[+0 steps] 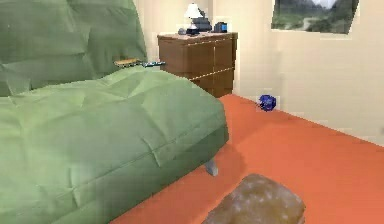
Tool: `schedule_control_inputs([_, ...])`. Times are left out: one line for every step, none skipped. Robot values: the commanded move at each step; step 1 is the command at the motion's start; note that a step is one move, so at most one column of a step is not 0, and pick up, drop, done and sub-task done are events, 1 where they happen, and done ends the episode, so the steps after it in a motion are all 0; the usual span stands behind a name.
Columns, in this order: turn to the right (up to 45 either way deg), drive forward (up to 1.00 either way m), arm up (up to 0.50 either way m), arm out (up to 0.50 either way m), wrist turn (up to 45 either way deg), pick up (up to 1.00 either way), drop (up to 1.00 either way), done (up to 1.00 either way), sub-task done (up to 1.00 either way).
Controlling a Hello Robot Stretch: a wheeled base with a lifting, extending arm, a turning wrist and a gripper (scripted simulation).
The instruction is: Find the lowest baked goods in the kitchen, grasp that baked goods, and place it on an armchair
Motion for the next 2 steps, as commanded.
schedule_control_inputs([-45.0,0.00,0.00,0.00,0.0,0.00,0.00,0.00,0.00])
schedule_control_inputs([45.0,0.00,0.00,0.00,0.0,0.00,0.00,0.00,0.00])
